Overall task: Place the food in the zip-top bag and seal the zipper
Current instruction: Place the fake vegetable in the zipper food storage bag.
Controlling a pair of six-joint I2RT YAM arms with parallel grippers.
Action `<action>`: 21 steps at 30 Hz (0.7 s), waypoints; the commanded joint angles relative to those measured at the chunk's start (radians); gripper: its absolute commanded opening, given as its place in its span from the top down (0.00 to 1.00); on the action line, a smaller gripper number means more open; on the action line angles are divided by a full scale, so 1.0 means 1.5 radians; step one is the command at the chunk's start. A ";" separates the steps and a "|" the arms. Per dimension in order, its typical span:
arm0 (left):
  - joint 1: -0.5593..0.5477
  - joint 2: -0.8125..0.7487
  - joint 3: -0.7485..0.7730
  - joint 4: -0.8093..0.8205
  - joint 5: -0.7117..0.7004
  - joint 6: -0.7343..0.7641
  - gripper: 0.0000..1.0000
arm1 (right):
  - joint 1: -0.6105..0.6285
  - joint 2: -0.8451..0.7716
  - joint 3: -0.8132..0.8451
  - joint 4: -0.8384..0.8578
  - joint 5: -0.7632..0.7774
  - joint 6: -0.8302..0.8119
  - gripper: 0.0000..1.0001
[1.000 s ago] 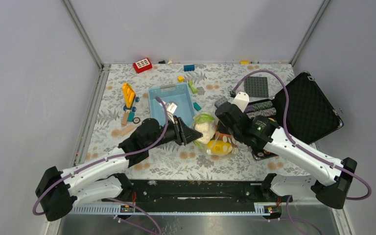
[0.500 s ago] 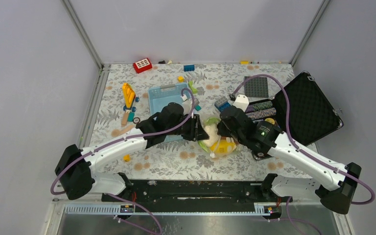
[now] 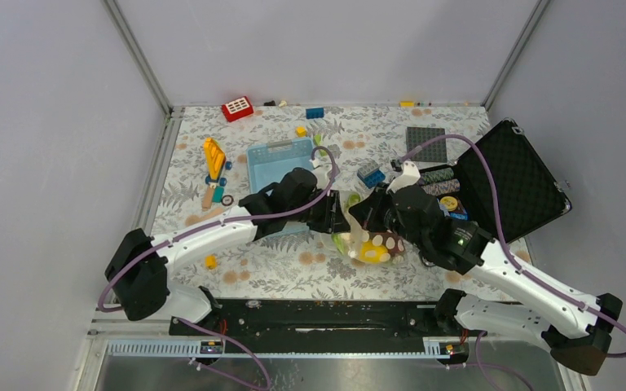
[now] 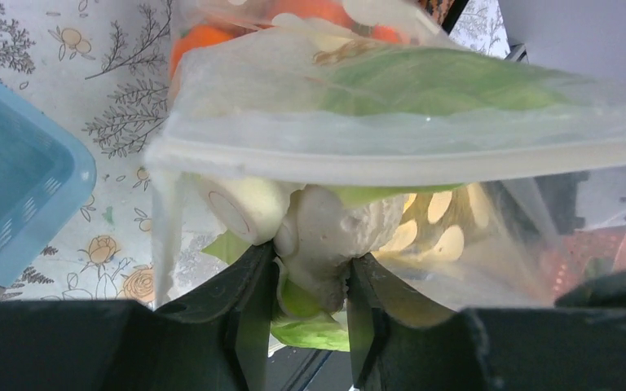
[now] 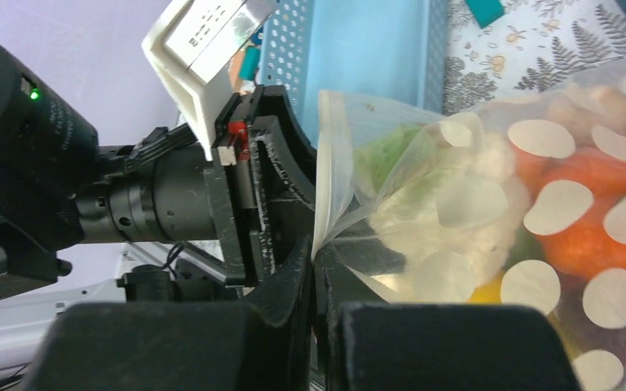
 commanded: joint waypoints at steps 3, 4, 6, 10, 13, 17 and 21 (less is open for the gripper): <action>-0.002 0.024 0.067 0.039 -0.015 -0.053 1.00 | 0.008 -0.007 -0.012 0.113 -0.057 0.031 1.00; -0.002 0.030 0.074 0.039 -0.020 -0.075 1.00 | 0.008 -0.005 -0.015 0.117 -0.063 0.035 1.00; -0.001 0.040 0.088 0.041 -0.022 -0.104 1.00 | 0.008 -0.002 -0.020 0.120 -0.071 0.043 1.00; 0.016 0.033 0.080 0.059 0.012 -0.141 1.00 | 0.008 -0.010 -0.025 0.099 -0.078 0.042 1.00; 0.032 0.002 0.047 0.077 -0.002 -0.168 0.97 | 0.008 -0.028 -0.028 0.057 -0.055 0.037 1.00; 0.026 -0.010 0.041 0.052 -0.099 -0.216 0.96 | 0.008 -0.050 -0.052 0.077 -0.060 0.060 1.00; -0.003 -0.007 0.051 0.028 -0.211 -0.277 0.98 | 0.008 -0.042 -0.069 0.124 -0.080 0.093 1.00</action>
